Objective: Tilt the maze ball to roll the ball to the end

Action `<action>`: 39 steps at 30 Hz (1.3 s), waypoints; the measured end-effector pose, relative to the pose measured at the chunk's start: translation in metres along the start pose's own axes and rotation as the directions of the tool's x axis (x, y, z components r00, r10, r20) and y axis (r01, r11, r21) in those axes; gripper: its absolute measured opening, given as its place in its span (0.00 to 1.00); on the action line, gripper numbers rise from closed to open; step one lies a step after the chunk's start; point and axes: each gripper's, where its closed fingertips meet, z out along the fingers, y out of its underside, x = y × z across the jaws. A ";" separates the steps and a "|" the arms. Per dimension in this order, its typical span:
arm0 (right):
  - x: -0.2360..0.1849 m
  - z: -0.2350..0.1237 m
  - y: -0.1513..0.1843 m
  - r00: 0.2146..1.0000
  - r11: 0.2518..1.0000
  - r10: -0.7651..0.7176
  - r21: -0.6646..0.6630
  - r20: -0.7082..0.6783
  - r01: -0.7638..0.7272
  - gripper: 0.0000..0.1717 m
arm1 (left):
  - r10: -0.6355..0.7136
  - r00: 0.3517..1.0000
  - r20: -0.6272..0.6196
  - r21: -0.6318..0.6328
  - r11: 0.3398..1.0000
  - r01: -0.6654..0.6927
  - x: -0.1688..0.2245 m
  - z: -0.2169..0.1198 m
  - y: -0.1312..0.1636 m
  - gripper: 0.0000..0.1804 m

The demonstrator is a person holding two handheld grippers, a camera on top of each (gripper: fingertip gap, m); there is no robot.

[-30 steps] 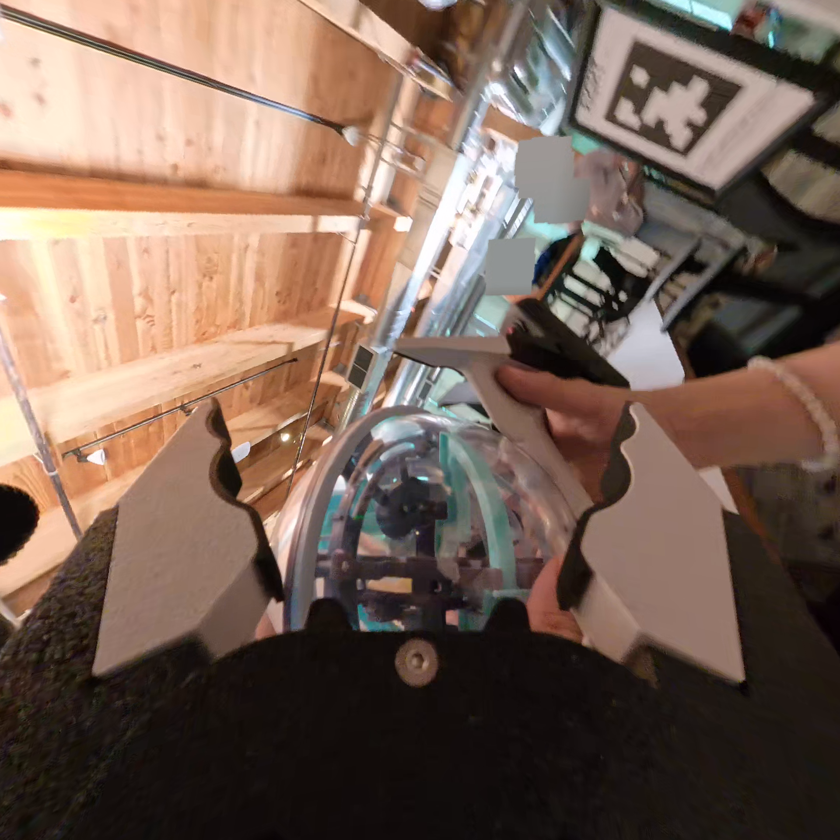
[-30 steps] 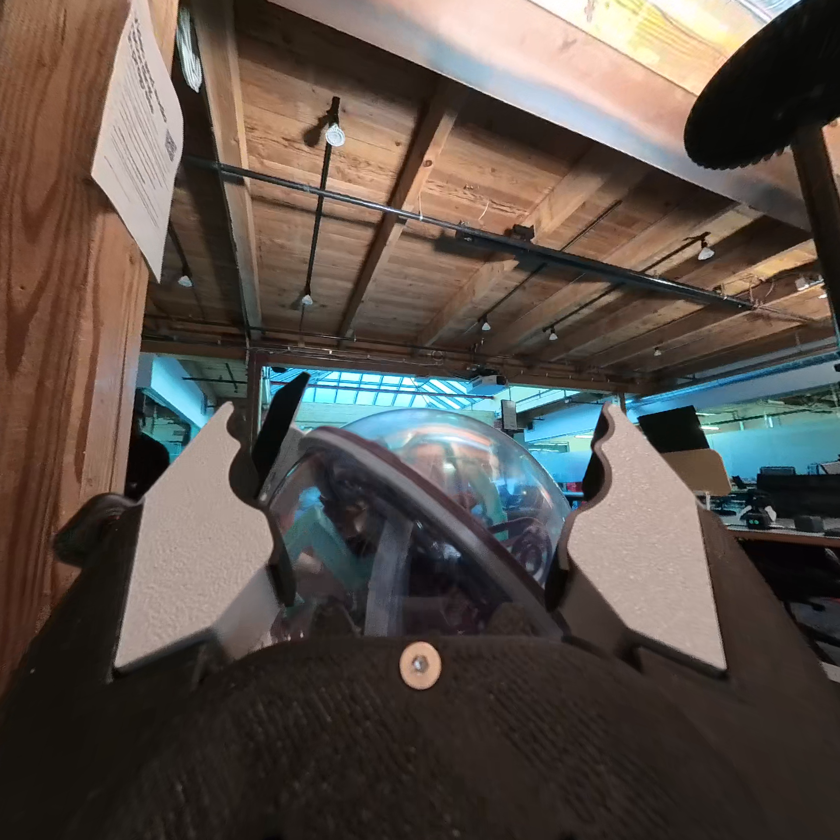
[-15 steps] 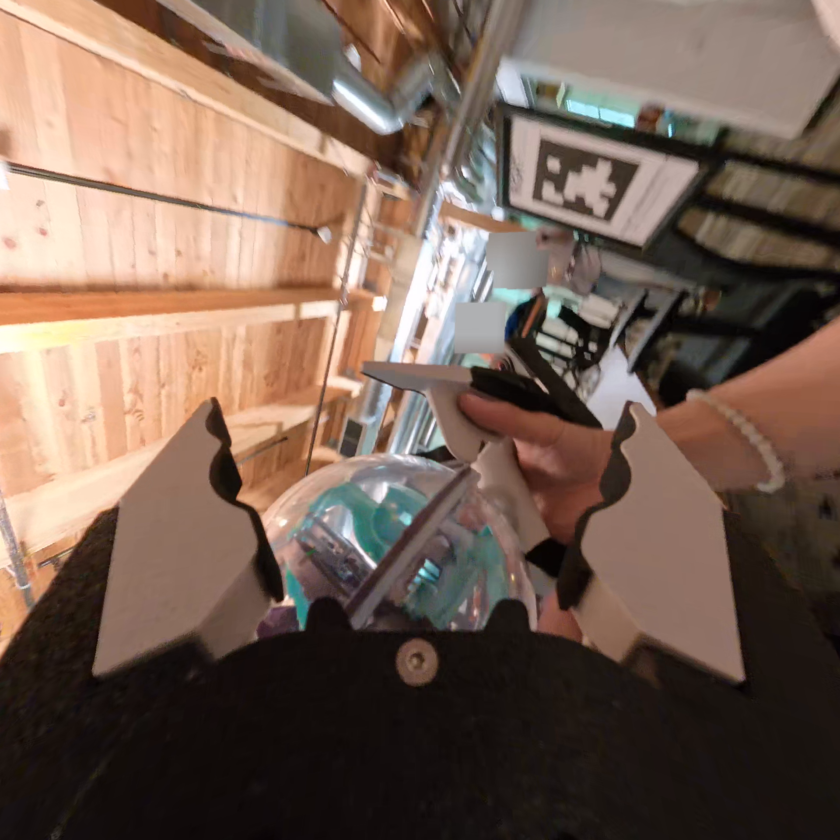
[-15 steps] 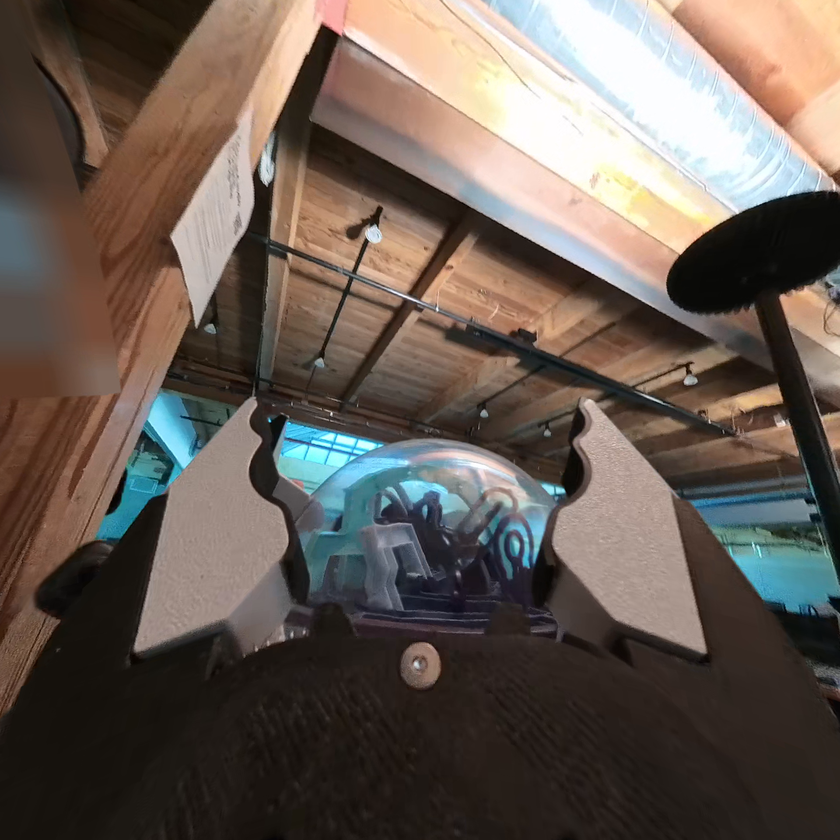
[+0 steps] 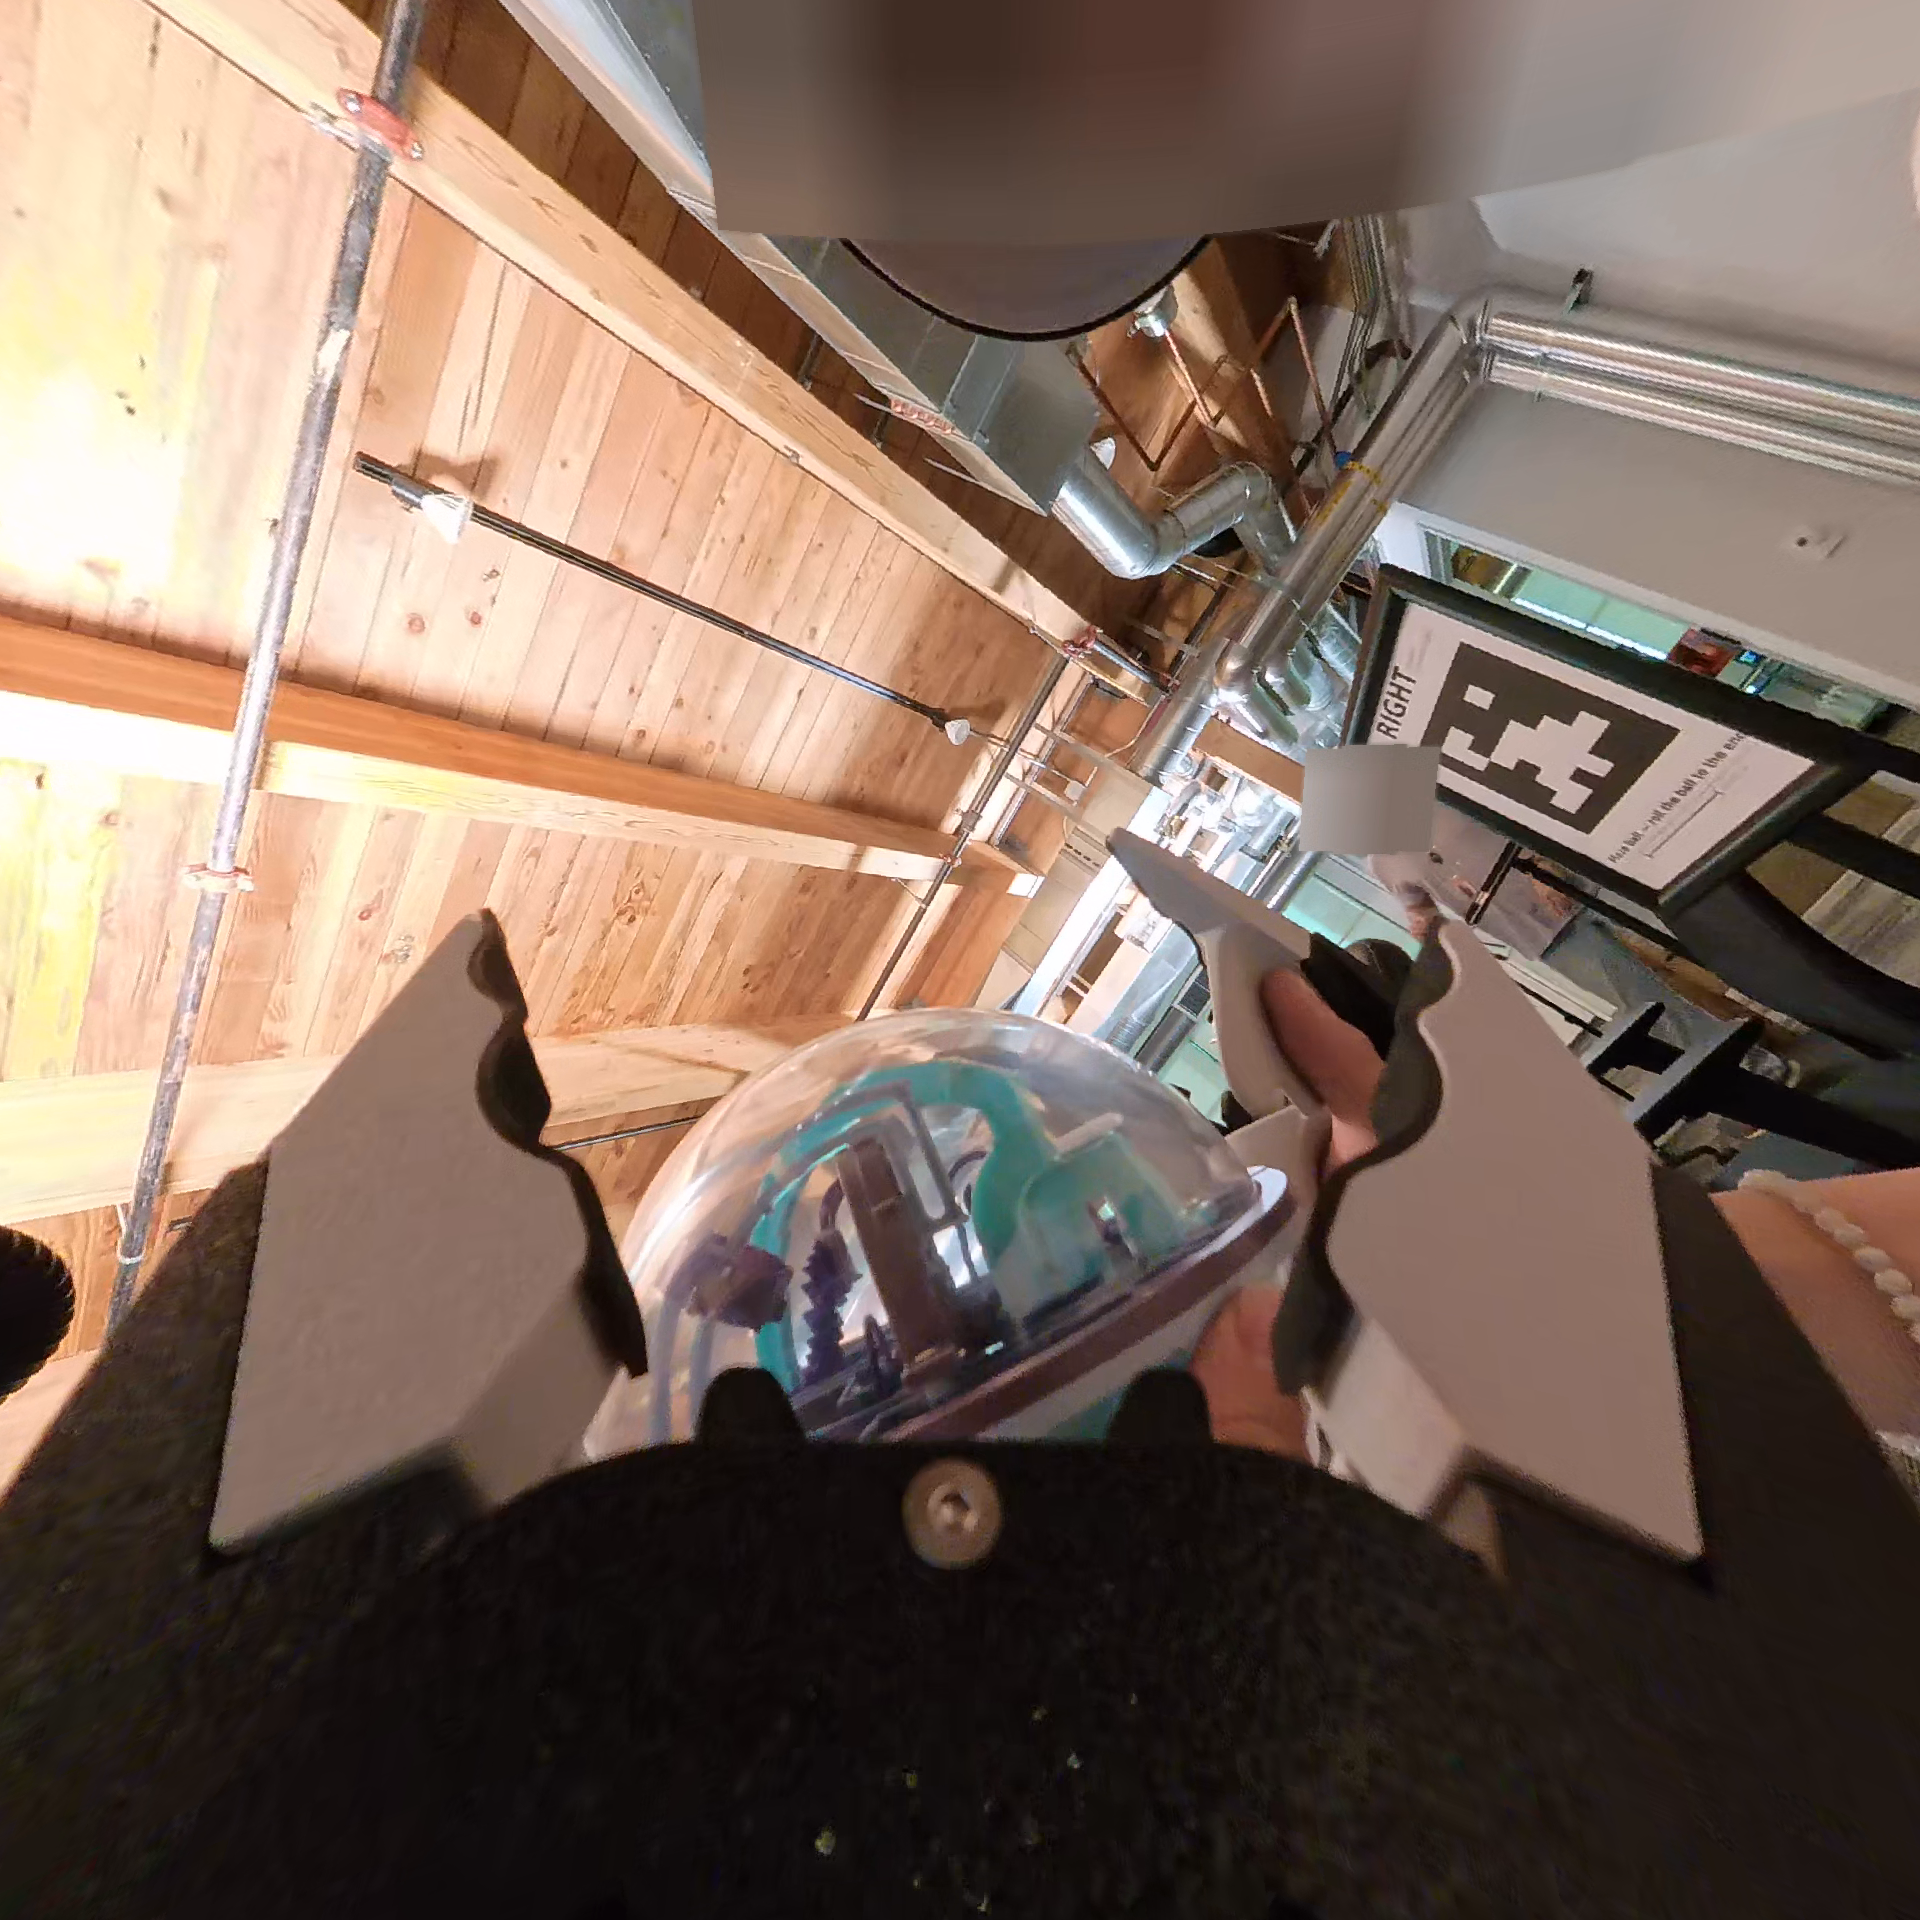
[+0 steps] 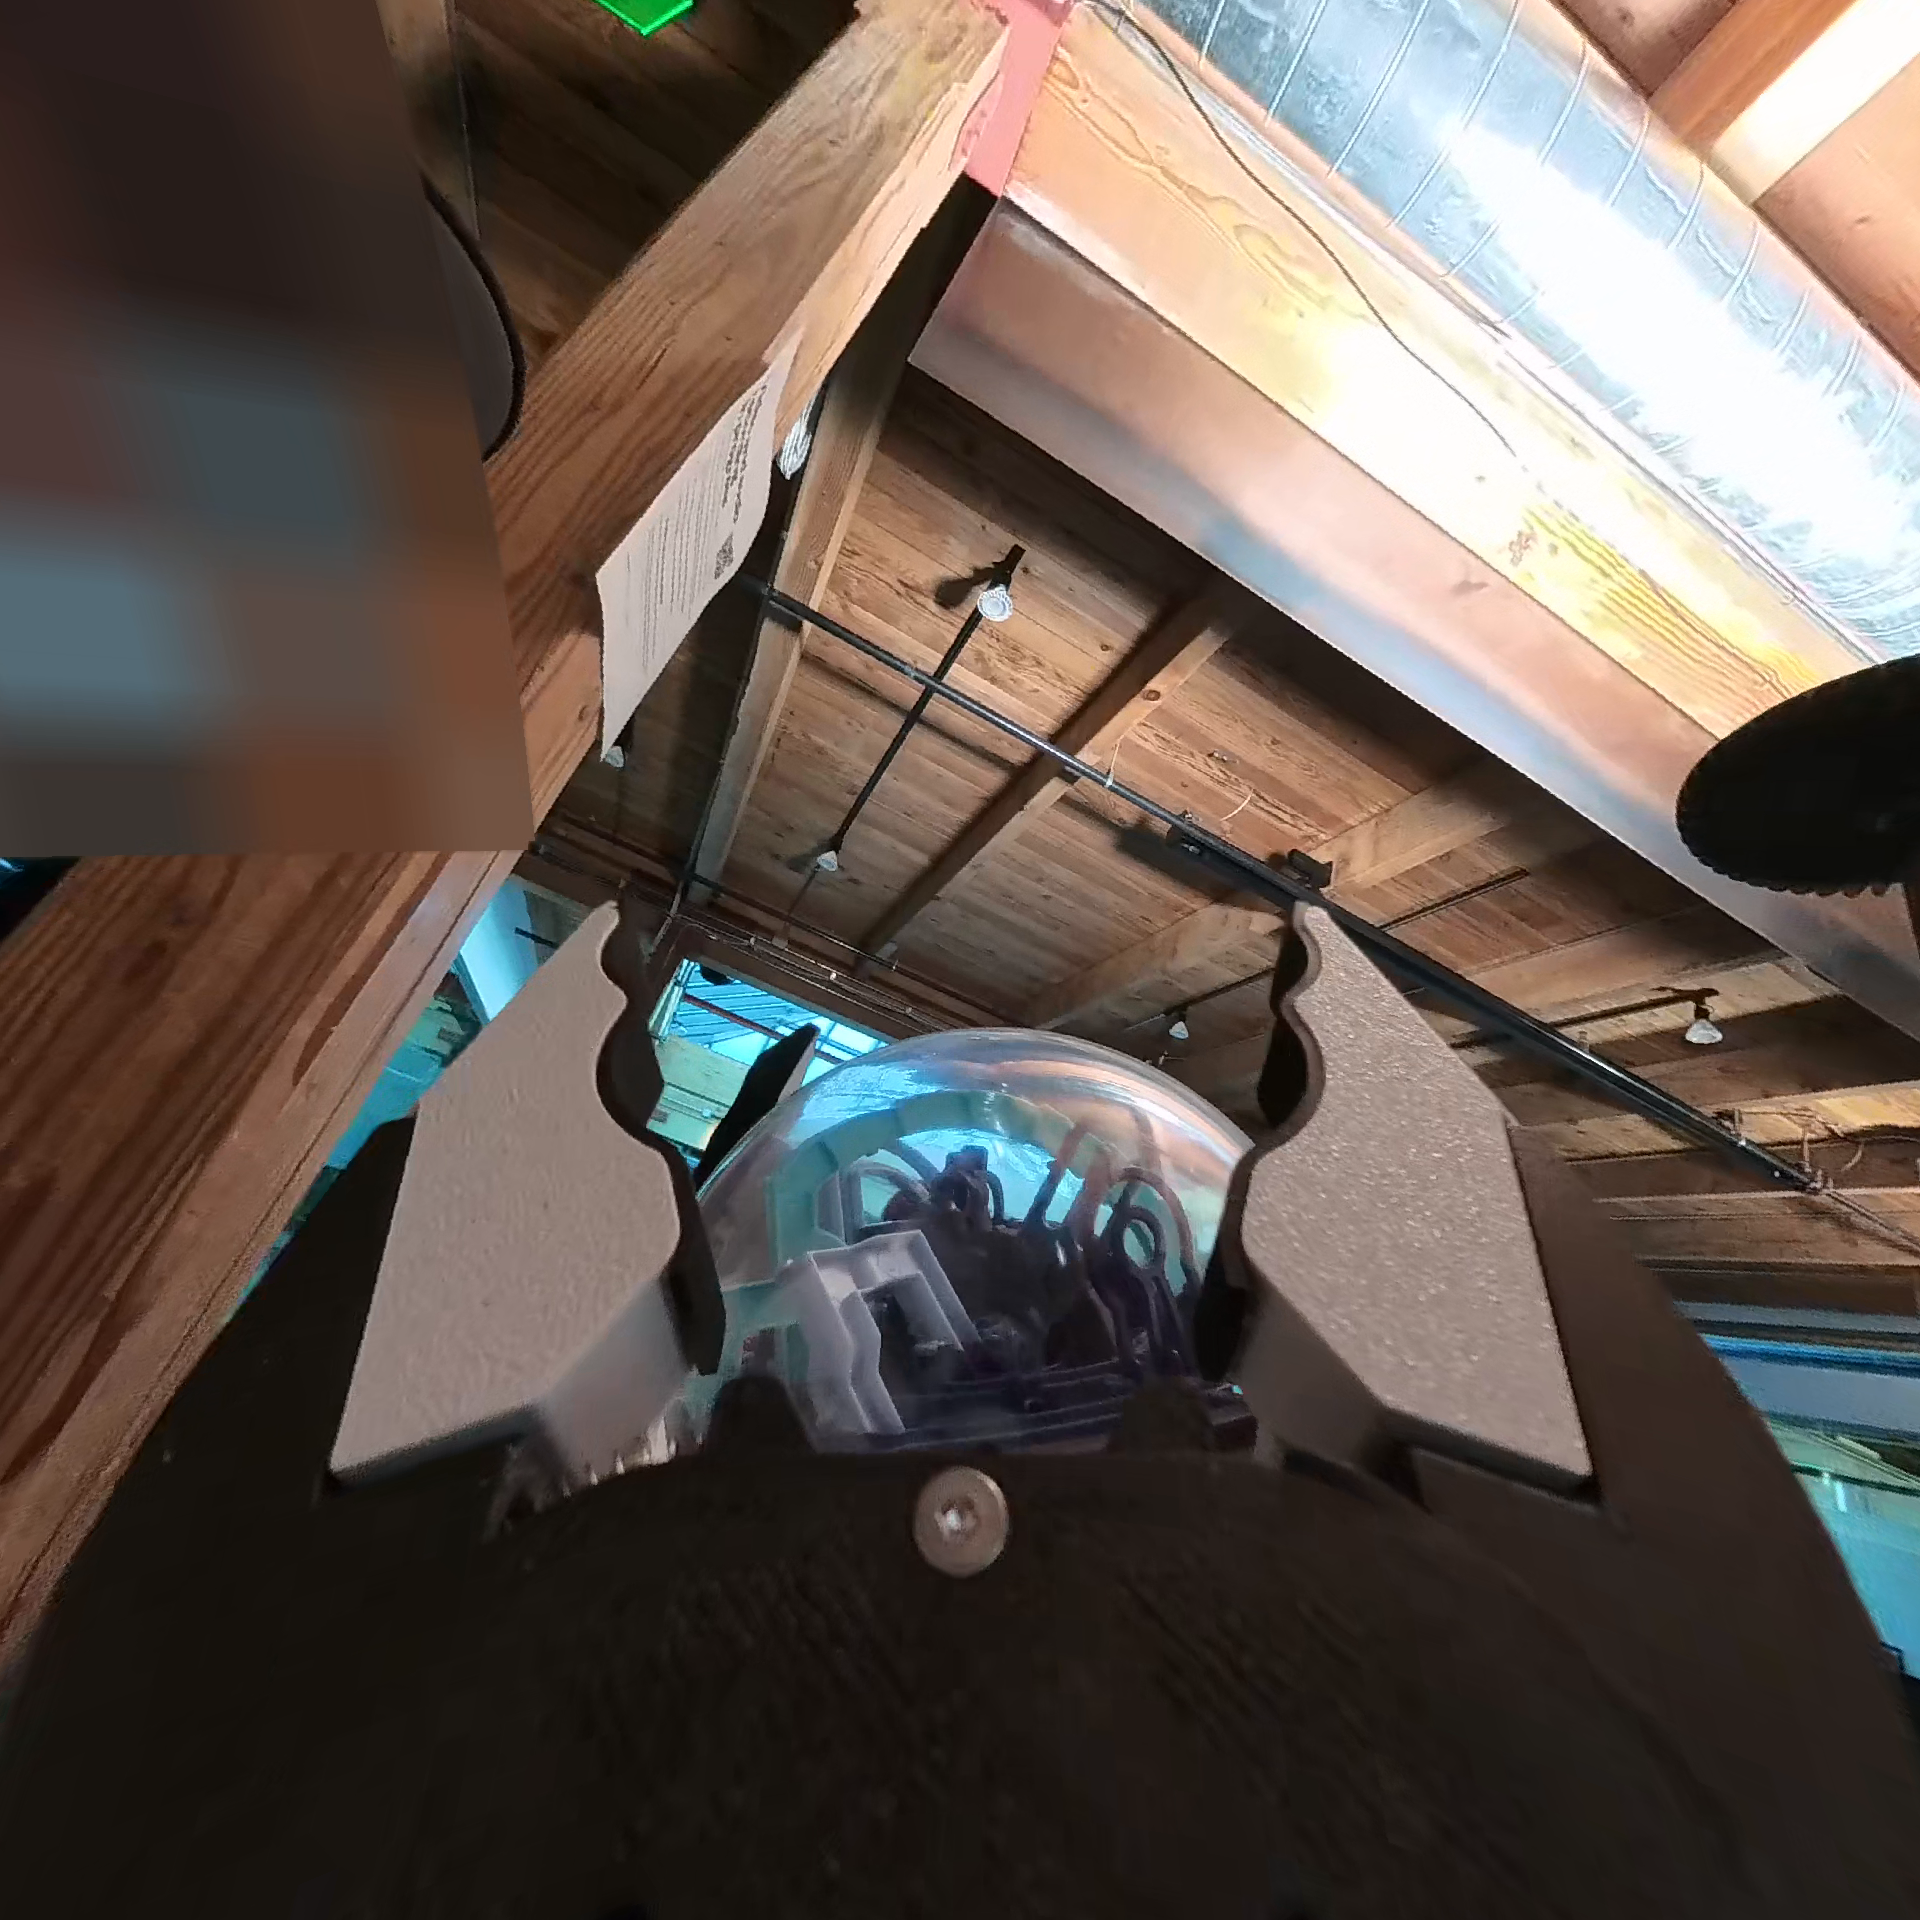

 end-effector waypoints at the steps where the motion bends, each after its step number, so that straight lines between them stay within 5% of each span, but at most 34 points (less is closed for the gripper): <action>1: -0.001 0.001 0.000 1.000 1.000 -0.013 -0.001 0.000 0.013 0.68 | -0.001 1.000 -0.006 0.001 1.000 0.001 0.001 0.000 -0.001 0.87; 12: -0.030 0.011 0.006 0.966 0.966 -0.236 -0.087 0.101 0.245 0.65 | -0.158 0.987 -0.009 -0.049 0.986 0.158 -0.004 0.002 0.010 0.87; 15: -0.027 0.013 0.000 0.977 0.978 -0.197 -0.050 0.075 0.201 0.65 | -0.083 0.996 -0.014 0.051 0.995 0.084 -0.002 0.001 -0.009 0.87; 25: -0.036 0.019 -0.002 0.978 0.982 -0.184 -0.032 0.100 0.188 0.63 | 0.236 0.966 -0.105 -0.127 0.960 -0.249 0.016 0.008 0.009 0.87; 34: -0.037 0.021 -0.004 0.977 0.981 -0.190 -0.028 0.102 0.193 0.63 | 0.291 0.948 -0.125 -0.105 0.947 -0.305 0.022 0.011 0.004 0.87; 39: -0.035 0.019 -0.002 0.979 0.983 -0.175 -0.032 0.102 0.179 0.64 | 0.413 0.889 -0.196 -0.149 0.884 -0.444 0.031 0.012 0.012 0.87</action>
